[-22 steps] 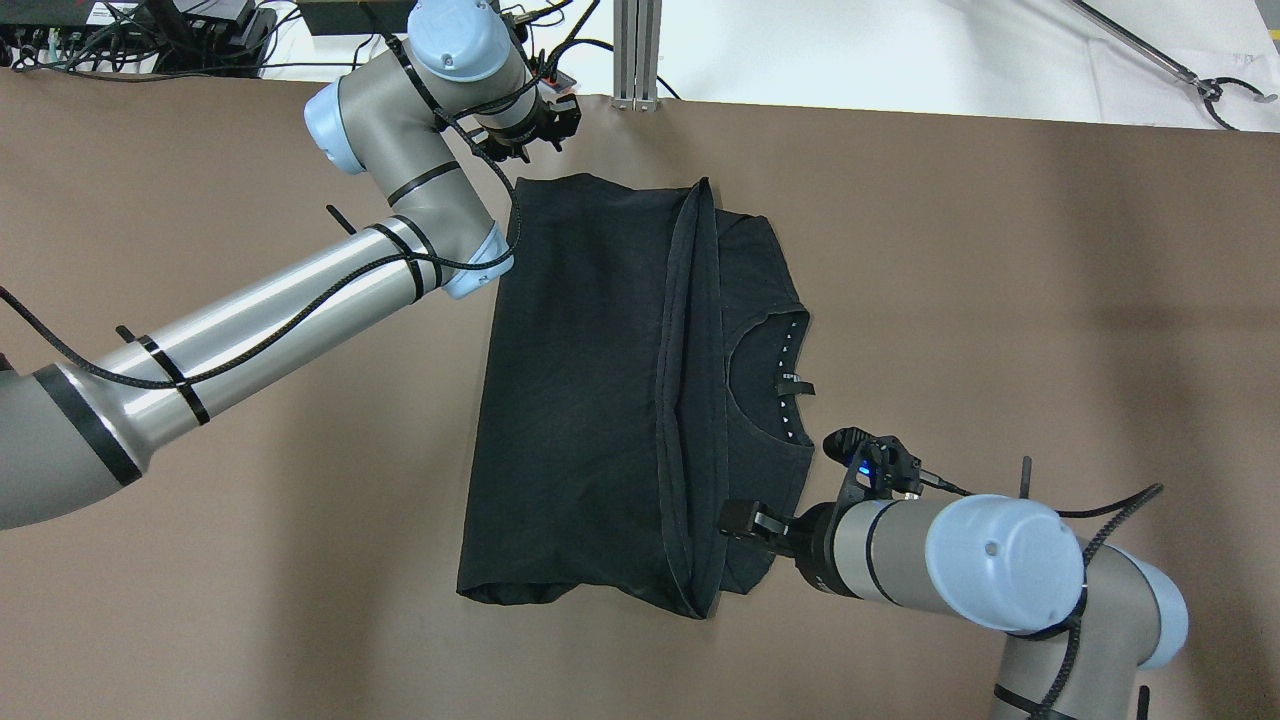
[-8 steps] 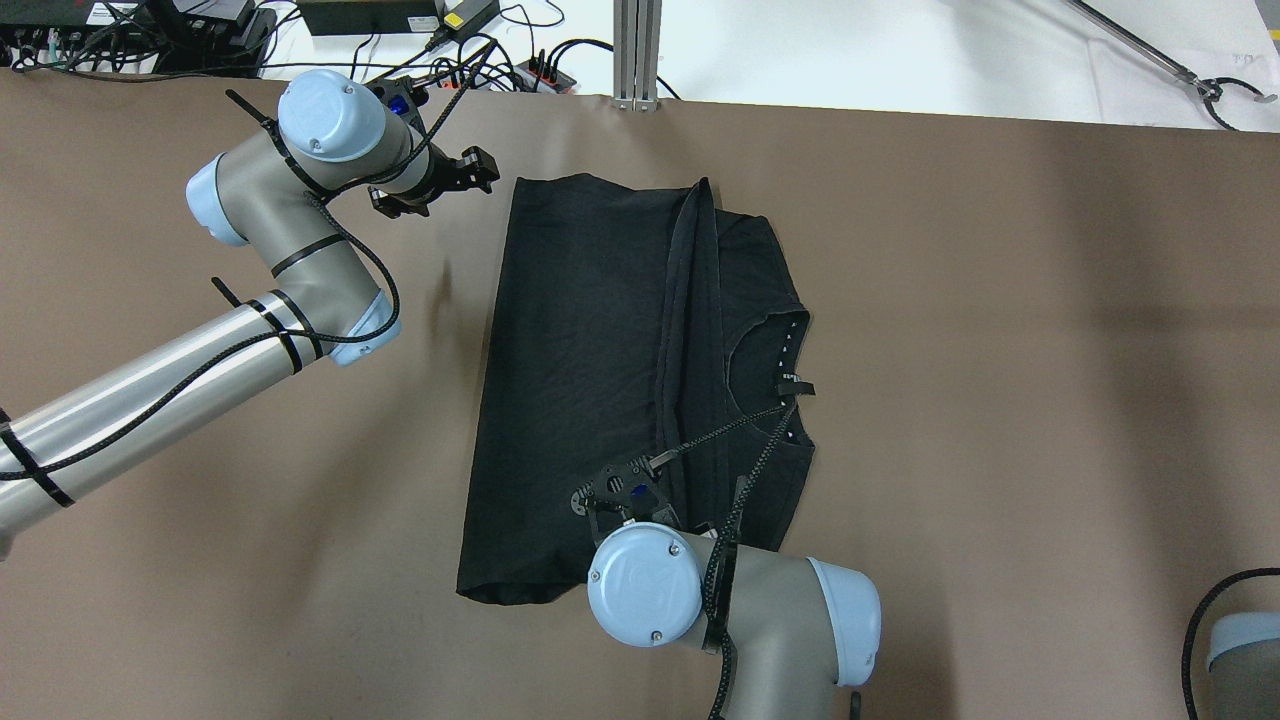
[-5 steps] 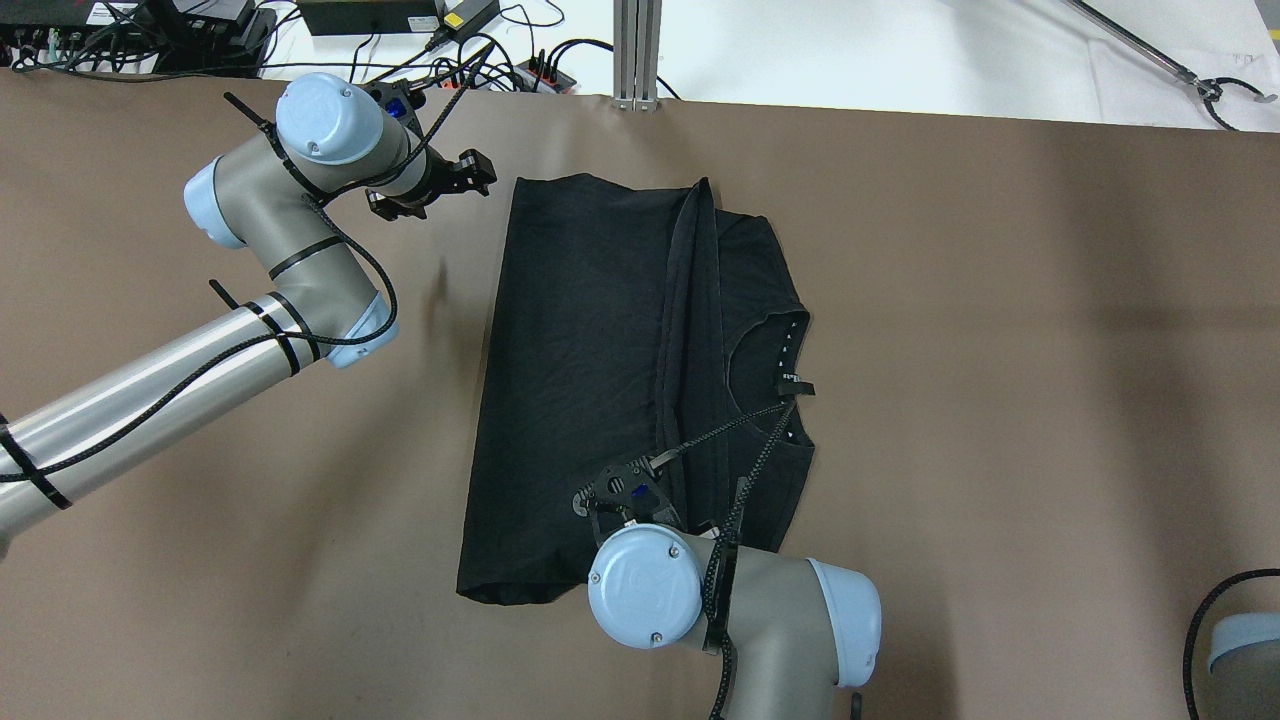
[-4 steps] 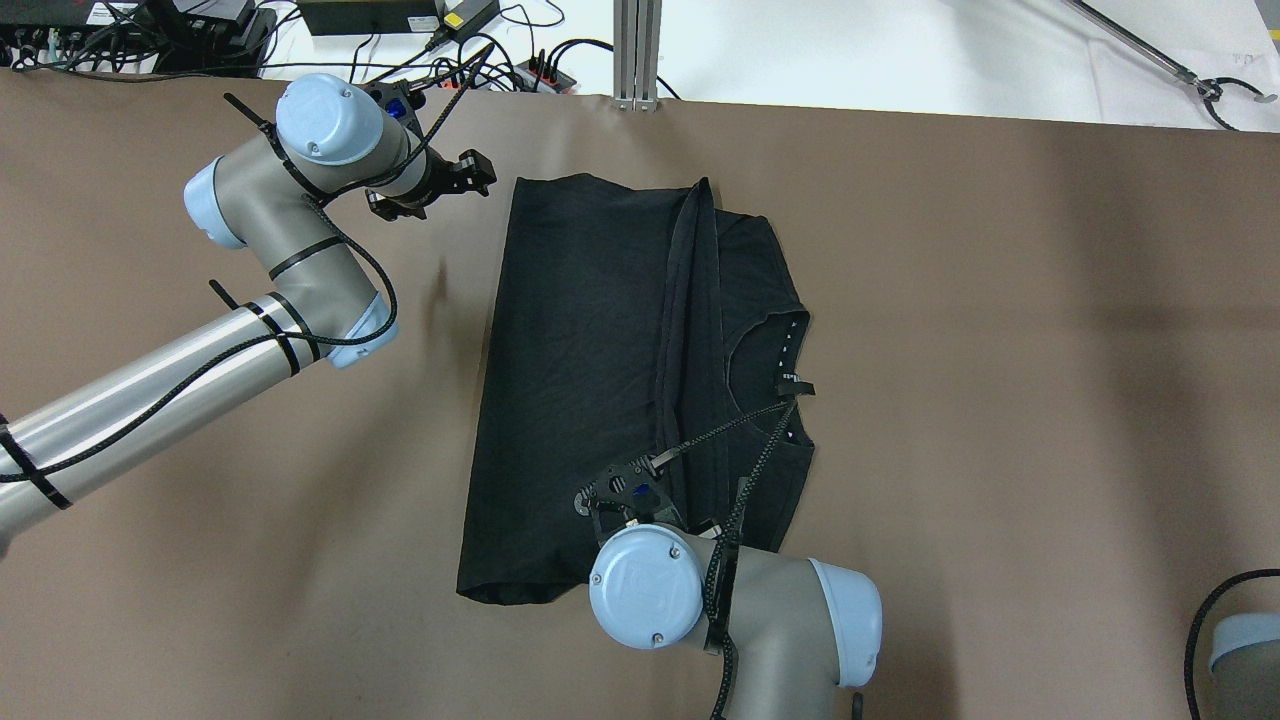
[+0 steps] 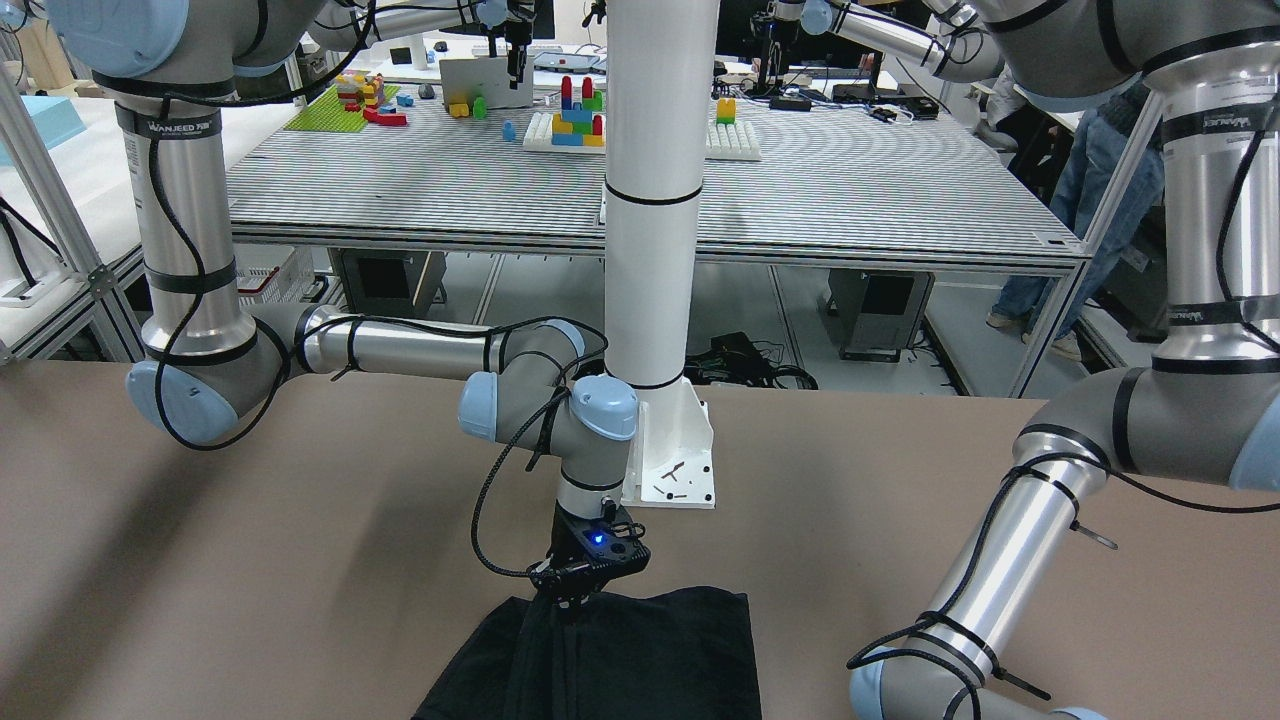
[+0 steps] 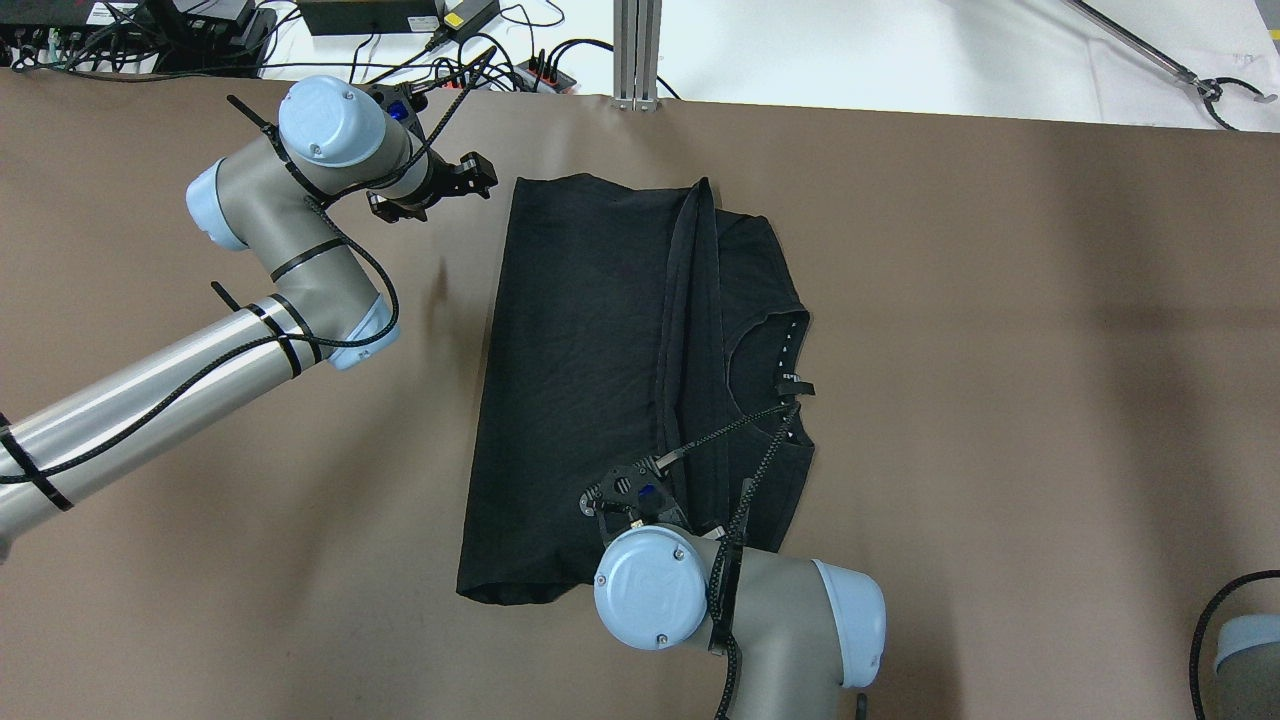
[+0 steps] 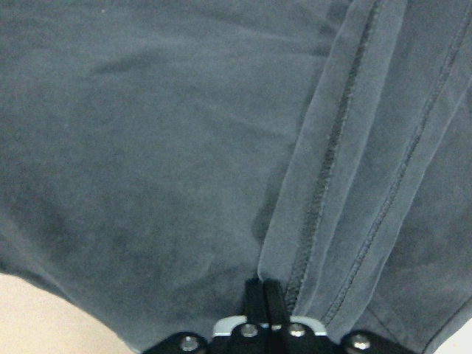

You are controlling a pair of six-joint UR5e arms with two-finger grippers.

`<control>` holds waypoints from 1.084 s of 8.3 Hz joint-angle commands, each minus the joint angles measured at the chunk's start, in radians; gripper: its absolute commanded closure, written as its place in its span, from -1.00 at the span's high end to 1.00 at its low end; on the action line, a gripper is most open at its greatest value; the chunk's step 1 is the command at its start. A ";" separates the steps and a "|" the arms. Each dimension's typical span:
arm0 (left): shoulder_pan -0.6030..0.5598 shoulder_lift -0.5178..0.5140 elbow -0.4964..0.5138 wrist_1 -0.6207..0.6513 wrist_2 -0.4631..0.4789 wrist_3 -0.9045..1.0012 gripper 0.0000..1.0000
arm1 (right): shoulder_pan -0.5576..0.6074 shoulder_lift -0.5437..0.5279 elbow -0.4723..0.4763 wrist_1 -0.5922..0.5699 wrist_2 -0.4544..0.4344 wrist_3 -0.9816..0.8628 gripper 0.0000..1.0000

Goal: Fold clothes

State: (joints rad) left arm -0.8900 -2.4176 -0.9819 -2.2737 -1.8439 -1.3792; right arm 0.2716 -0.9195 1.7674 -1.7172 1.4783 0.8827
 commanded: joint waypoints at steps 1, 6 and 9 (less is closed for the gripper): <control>0.005 -0.001 0.000 0.002 0.002 -0.001 0.89 | 0.014 -0.004 0.012 -0.010 0.011 -0.037 -1.00; 0.005 -0.002 -0.003 0.002 0.035 -0.015 0.89 | -0.041 -0.268 0.253 -0.031 0.005 0.071 -1.00; 0.006 0.002 -0.001 0.002 0.037 -0.017 0.89 | -0.037 -0.289 0.302 -0.030 0.008 0.085 -0.14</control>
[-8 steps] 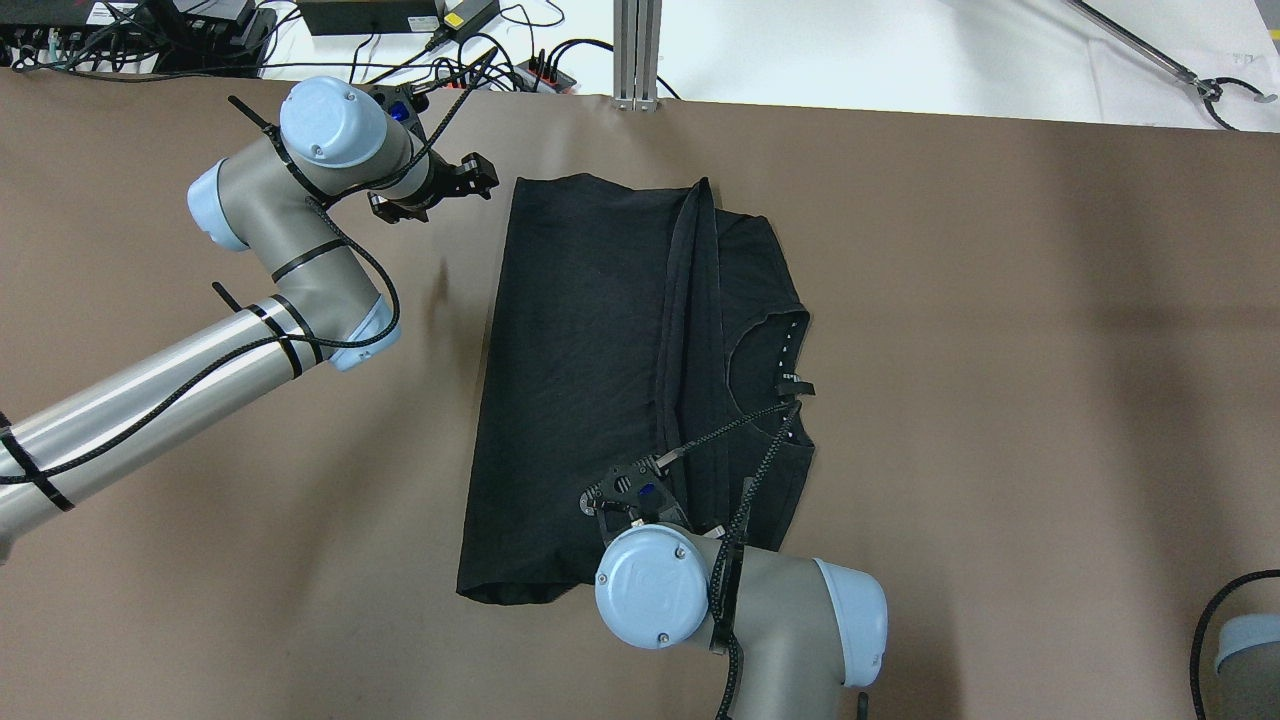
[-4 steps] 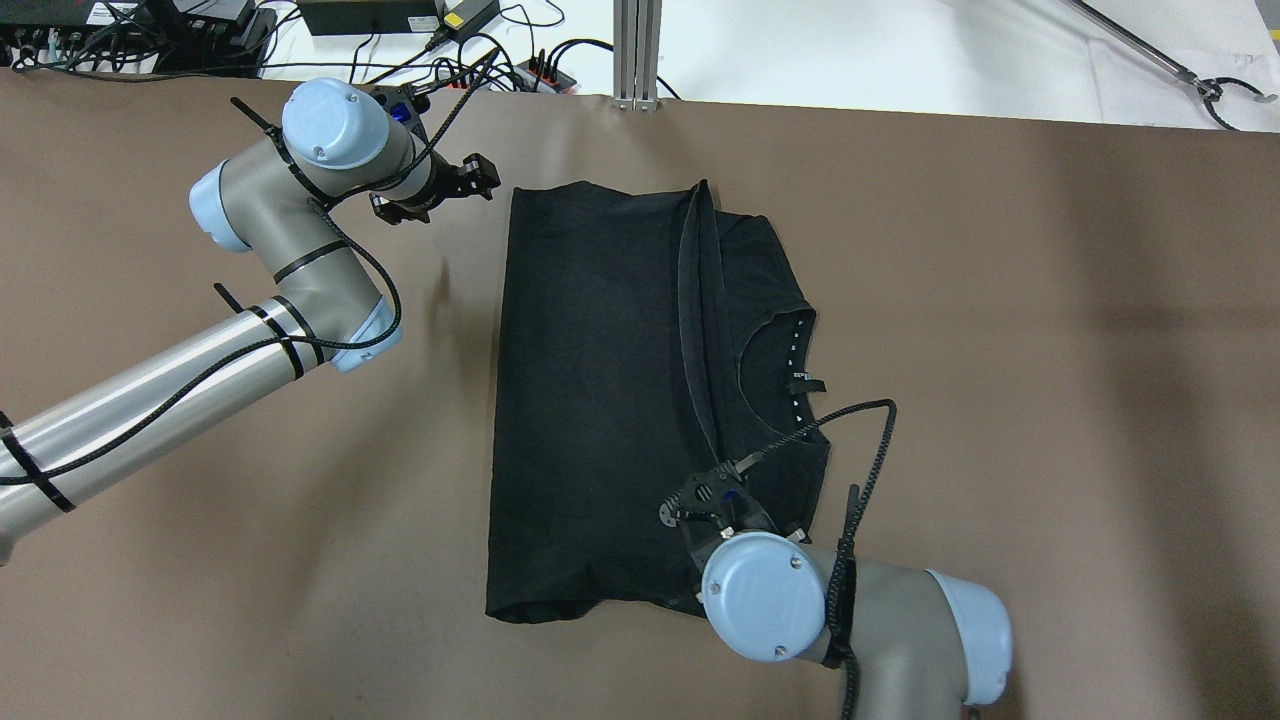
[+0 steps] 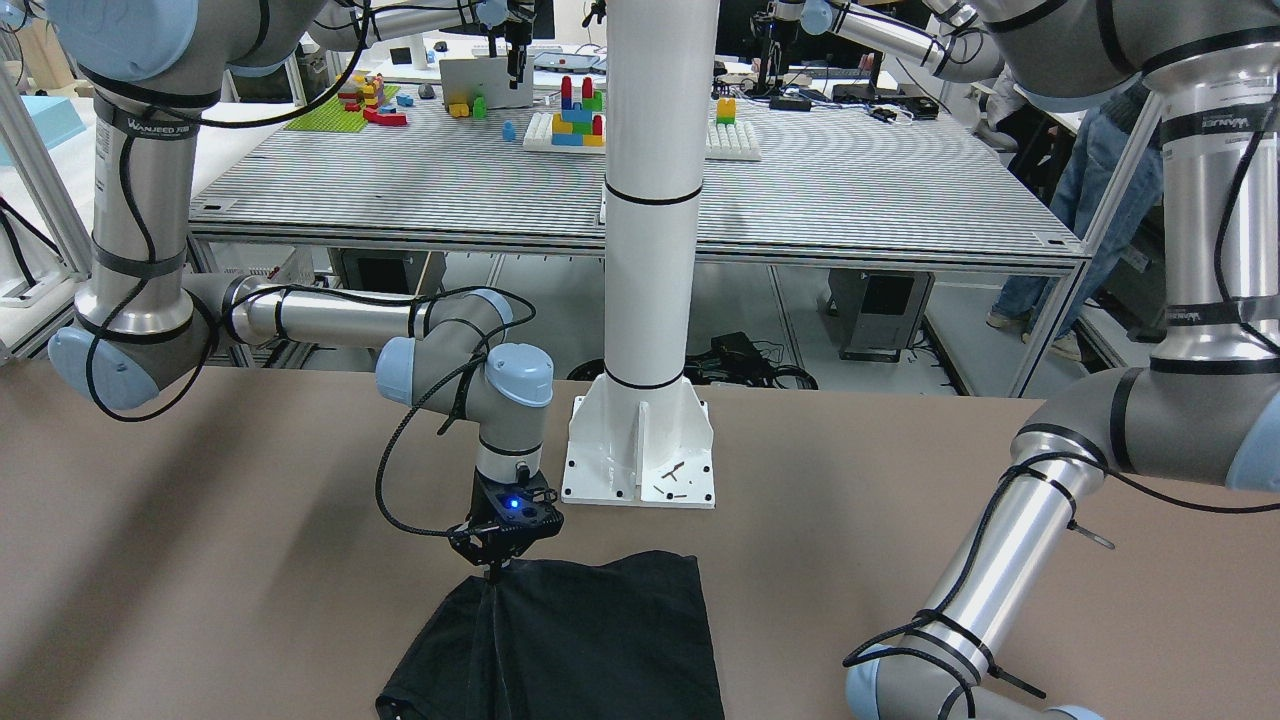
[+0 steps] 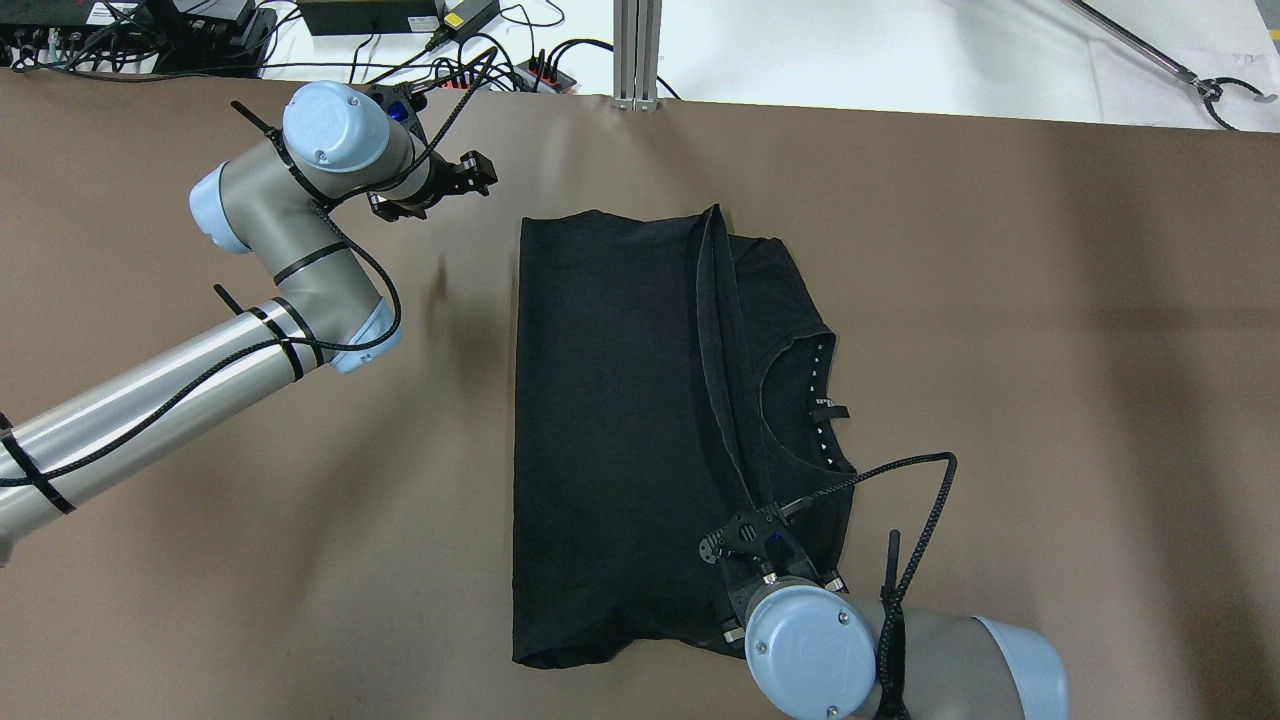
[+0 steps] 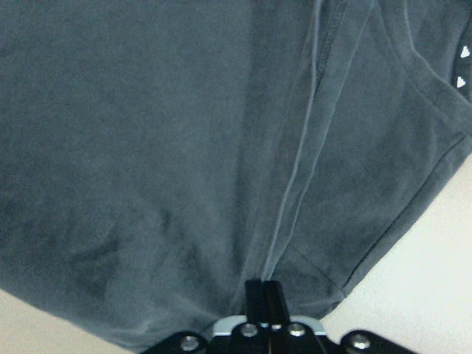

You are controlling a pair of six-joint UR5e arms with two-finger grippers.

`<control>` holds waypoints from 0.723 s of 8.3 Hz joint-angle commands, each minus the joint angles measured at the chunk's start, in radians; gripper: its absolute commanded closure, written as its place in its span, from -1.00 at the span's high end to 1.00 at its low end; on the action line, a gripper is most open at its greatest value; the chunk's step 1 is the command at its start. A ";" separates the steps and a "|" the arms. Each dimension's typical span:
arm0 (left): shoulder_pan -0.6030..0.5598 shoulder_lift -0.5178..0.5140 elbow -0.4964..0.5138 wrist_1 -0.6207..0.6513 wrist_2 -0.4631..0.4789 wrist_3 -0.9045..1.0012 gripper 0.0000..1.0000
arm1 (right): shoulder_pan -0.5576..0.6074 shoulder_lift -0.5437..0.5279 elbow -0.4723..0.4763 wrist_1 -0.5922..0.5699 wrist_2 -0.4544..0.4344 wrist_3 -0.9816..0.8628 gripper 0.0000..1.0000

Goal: Fold clothes

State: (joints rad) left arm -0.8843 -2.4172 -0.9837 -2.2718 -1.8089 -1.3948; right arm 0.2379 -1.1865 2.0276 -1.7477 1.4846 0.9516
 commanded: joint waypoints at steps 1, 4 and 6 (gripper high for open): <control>-0.001 0.003 0.000 0.000 0.002 -0.001 0.89 | -0.003 -0.041 0.068 0.000 0.003 0.019 0.88; -0.001 0.001 -0.001 0.000 -0.007 0.000 0.88 | 0.082 0.061 -0.036 0.000 0.014 0.000 0.89; -0.001 0.032 -0.033 0.002 -0.007 0.000 0.88 | 0.133 0.164 -0.182 0.007 0.014 -0.085 0.89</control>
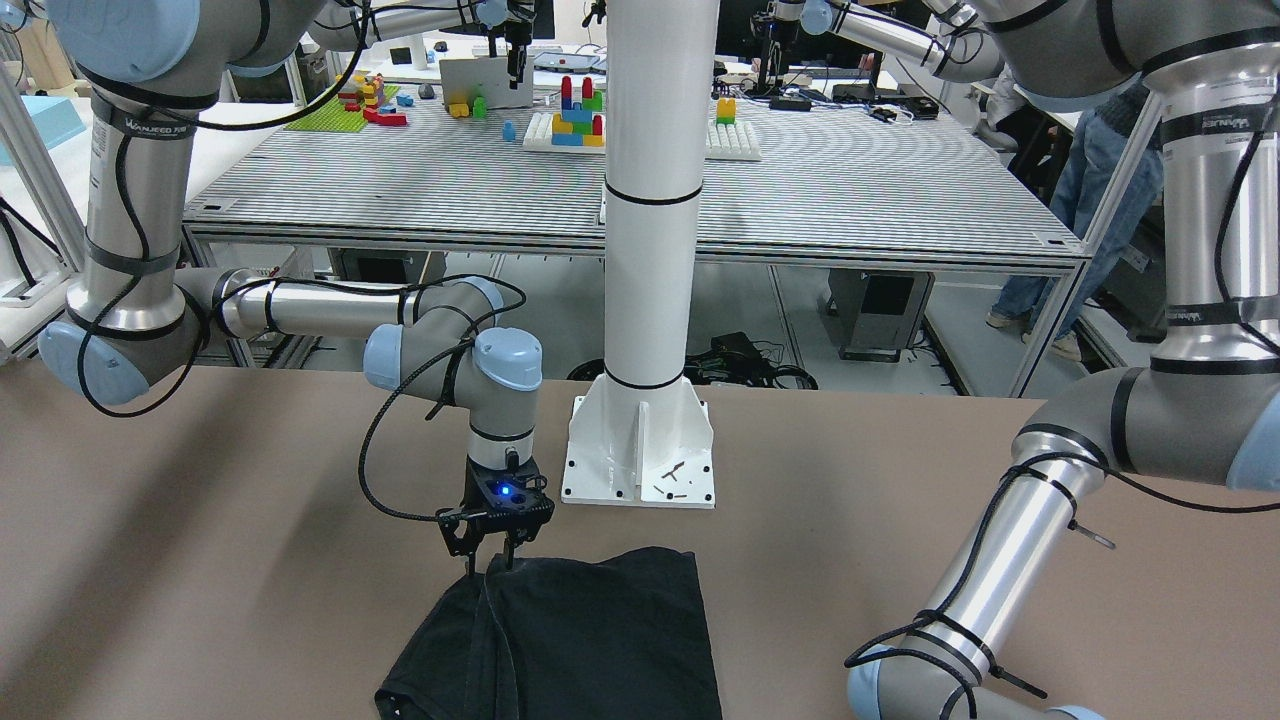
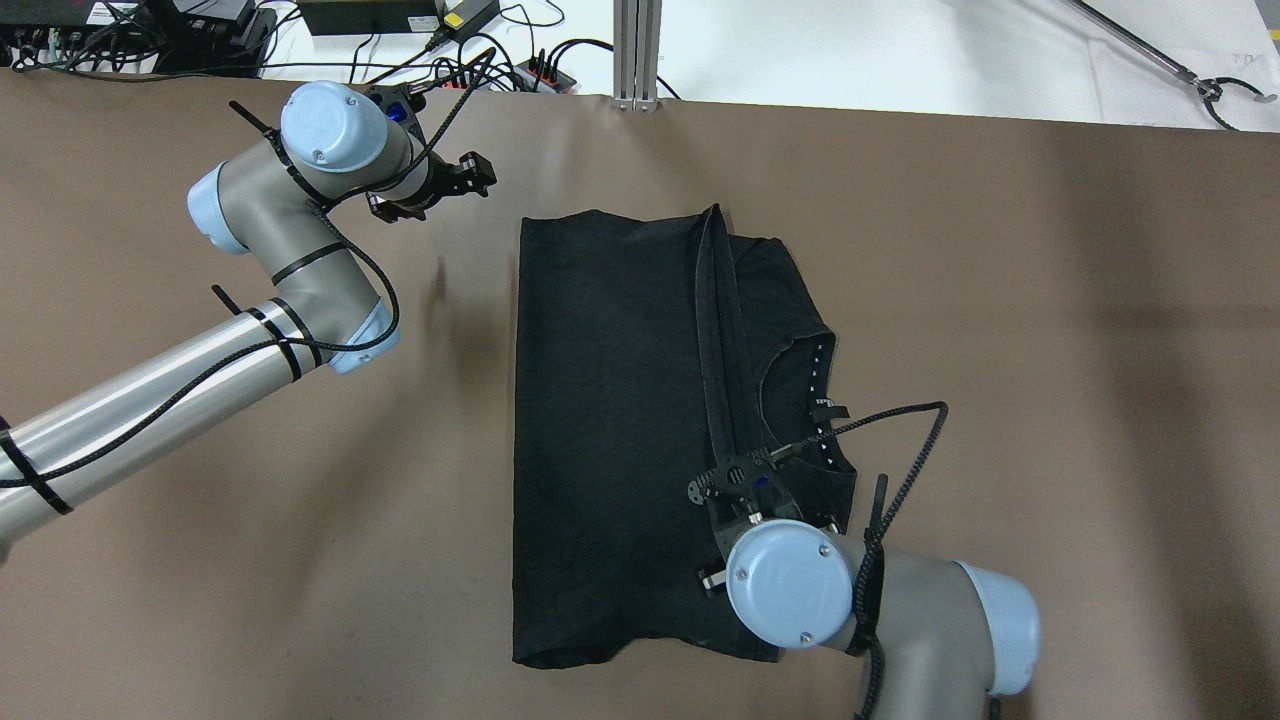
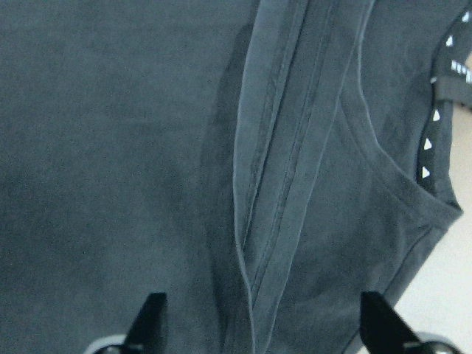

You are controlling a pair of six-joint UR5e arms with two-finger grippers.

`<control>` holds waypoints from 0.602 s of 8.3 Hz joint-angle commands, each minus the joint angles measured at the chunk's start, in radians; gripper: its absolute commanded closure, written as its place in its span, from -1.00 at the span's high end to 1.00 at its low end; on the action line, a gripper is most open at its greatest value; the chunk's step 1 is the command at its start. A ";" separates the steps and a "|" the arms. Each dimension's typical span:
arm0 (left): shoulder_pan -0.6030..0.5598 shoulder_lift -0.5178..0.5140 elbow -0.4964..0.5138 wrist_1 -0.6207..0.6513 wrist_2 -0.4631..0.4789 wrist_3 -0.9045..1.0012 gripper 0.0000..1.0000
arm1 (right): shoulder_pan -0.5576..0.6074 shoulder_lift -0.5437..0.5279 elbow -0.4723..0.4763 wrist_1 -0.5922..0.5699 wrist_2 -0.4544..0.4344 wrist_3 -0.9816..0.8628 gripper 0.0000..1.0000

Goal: Fold clothes

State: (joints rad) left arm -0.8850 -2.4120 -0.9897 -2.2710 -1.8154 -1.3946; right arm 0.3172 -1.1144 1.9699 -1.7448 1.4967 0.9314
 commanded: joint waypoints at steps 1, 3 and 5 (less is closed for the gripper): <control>0.000 0.040 -0.044 0.001 -0.001 0.000 0.88 | 0.054 0.100 -0.147 0.004 0.000 -0.066 0.89; 0.000 0.042 -0.047 0.001 0.002 0.000 0.88 | 0.056 0.099 -0.160 0.004 0.000 -0.078 0.89; 0.000 0.050 -0.049 0.001 0.004 -0.001 0.88 | 0.065 0.094 -0.173 0.005 0.000 -0.108 0.89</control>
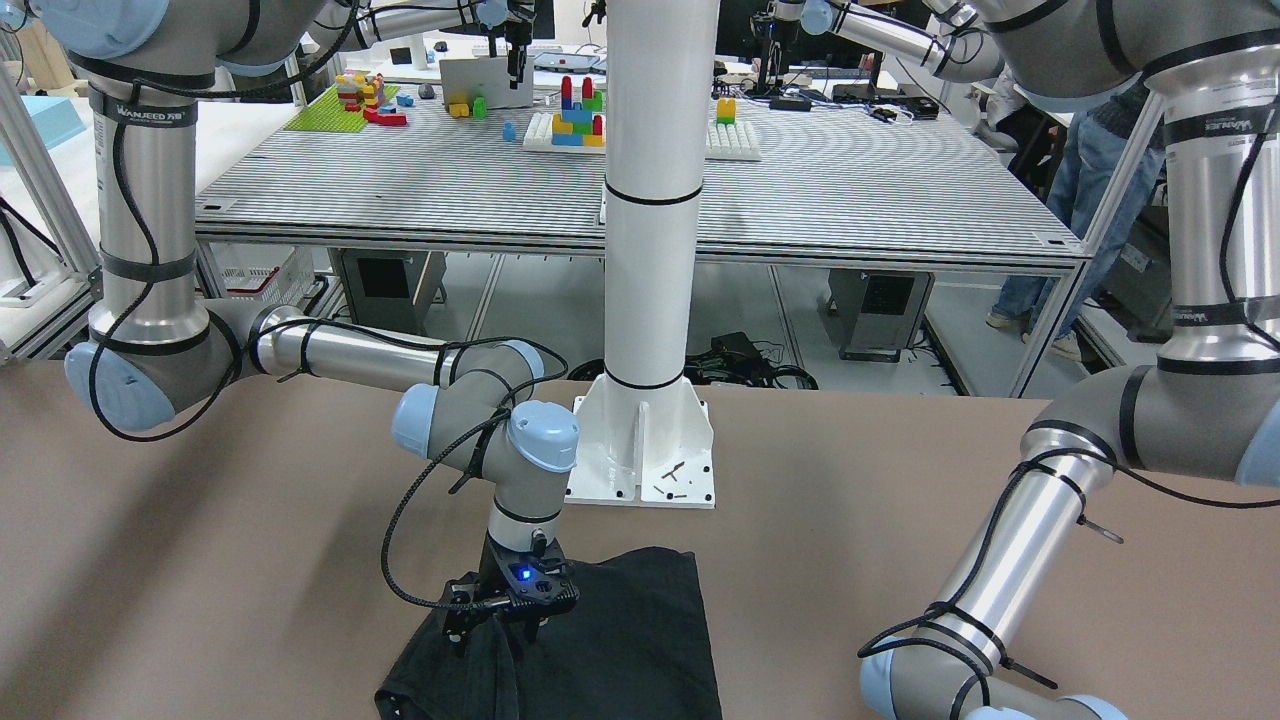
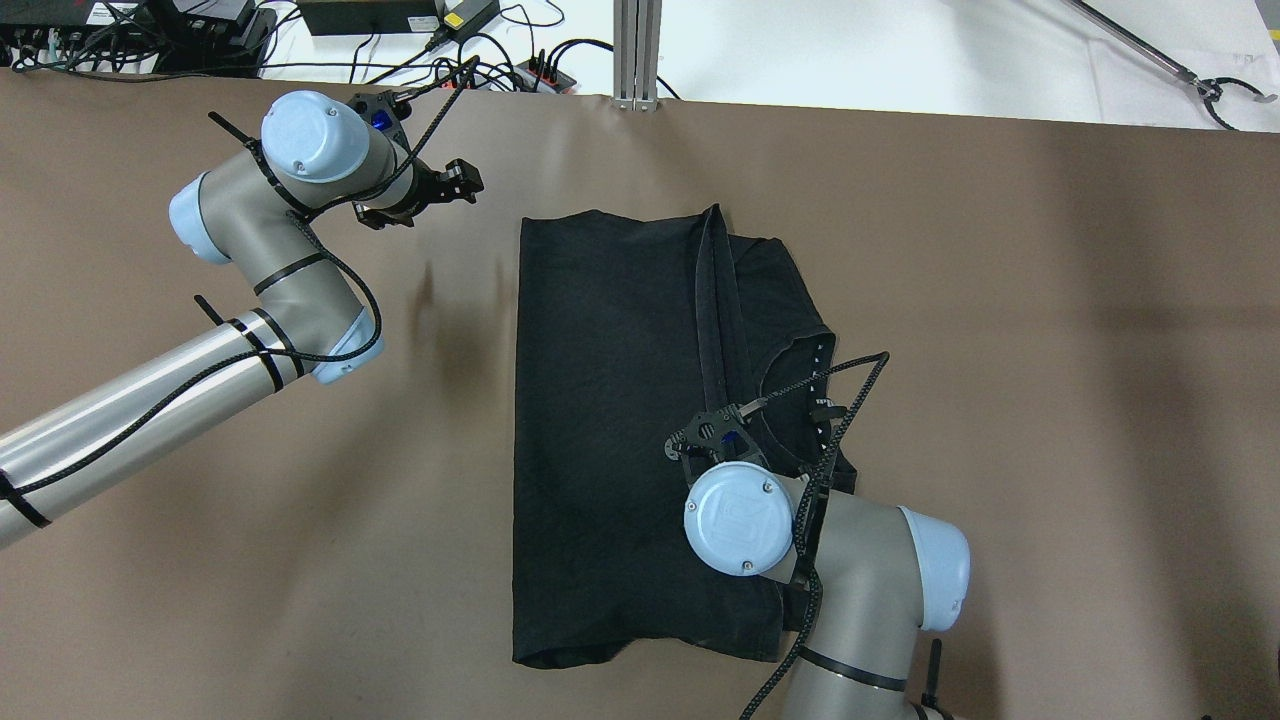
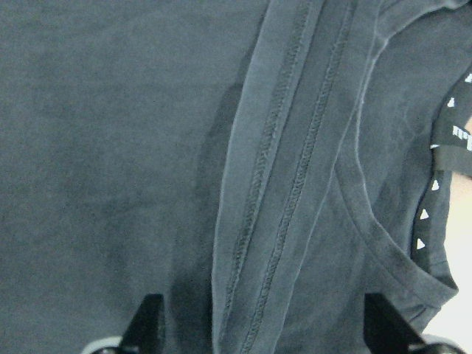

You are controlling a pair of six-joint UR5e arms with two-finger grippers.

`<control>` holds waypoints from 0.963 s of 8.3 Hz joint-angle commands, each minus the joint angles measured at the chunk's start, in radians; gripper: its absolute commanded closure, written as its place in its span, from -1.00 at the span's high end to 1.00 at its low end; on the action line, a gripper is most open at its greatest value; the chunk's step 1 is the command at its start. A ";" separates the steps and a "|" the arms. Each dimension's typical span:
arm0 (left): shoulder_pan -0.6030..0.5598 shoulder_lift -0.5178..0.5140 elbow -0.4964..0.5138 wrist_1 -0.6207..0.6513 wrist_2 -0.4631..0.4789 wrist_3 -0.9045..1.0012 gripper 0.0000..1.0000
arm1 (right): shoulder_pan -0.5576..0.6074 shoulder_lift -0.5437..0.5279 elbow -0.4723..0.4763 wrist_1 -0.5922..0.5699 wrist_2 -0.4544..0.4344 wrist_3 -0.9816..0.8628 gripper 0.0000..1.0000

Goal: Fold clothes

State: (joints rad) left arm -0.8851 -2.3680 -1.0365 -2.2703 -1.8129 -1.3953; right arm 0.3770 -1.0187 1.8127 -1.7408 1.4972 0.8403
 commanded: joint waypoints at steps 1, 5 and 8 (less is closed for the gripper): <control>0.000 0.006 -0.002 0.000 0.001 0.001 0.88 | 0.005 0.000 -0.018 0.001 0.000 -0.015 0.89; 0.000 0.004 -0.002 0.000 0.003 -0.001 0.88 | 0.026 -0.036 -0.047 0.067 0.000 -0.047 0.89; 0.000 0.006 0.000 0.000 0.004 0.001 0.88 | 0.103 -0.110 -0.024 0.141 0.021 -0.215 0.89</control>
State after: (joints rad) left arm -0.8851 -2.3637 -1.0382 -2.2703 -1.8094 -1.3957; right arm 0.4270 -1.0778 1.7705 -1.6295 1.5008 0.7196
